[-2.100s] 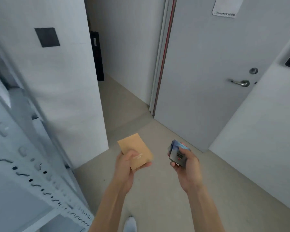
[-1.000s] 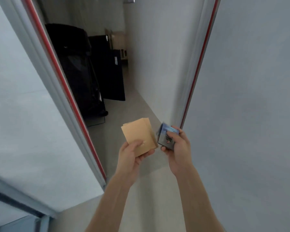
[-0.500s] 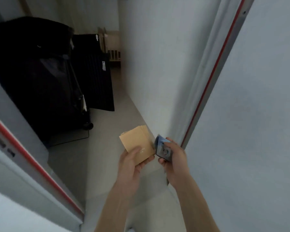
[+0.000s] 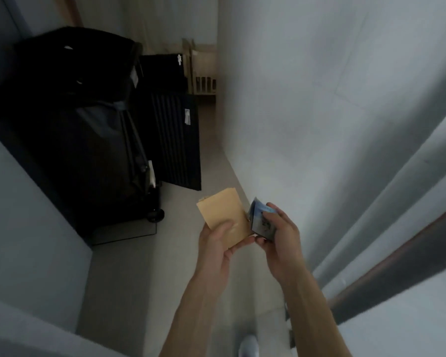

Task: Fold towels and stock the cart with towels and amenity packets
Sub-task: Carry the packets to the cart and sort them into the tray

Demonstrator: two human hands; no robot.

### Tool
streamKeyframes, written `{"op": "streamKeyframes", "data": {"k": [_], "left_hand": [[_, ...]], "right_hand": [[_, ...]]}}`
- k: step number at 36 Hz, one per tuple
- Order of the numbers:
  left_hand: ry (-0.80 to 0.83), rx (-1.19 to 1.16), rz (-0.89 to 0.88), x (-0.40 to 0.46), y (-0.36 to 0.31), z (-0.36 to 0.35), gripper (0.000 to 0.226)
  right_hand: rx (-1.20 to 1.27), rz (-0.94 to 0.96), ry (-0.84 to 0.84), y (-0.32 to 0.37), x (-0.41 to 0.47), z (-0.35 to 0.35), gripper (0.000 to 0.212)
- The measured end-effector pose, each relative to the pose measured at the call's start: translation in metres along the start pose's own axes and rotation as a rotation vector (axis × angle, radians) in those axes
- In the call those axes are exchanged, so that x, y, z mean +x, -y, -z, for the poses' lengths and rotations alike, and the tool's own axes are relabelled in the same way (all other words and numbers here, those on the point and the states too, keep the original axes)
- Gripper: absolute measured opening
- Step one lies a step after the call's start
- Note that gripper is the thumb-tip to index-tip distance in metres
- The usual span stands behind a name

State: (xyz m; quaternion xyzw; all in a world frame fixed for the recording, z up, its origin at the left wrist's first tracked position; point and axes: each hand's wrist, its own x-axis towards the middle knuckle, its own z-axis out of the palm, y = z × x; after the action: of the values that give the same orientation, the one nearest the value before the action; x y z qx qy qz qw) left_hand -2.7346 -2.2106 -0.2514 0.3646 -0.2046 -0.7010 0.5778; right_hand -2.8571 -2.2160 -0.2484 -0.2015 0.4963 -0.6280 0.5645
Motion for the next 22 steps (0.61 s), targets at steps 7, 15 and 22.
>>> {"op": "streamKeyframes", "data": {"k": [7,15,22], "left_hand": [[-0.081,0.041,-0.099,0.124,-0.037,0.001,0.029],[-0.172,0.107,-0.243,0.274,-0.122,-0.021,0.026],[-0.213,0.07,-0.275,0.381,-0.152,-0.034,0.039]], "right_hand": [[-0.03,-0.054,0.148,-0.003,0.133,-0.069,0.025],[-0.095,-0.09,0.363,0.032,0.287,-0.186,0.036],[-0.13,-0.111,0.396,0.056,0.39,-0.235,0.028]]}}
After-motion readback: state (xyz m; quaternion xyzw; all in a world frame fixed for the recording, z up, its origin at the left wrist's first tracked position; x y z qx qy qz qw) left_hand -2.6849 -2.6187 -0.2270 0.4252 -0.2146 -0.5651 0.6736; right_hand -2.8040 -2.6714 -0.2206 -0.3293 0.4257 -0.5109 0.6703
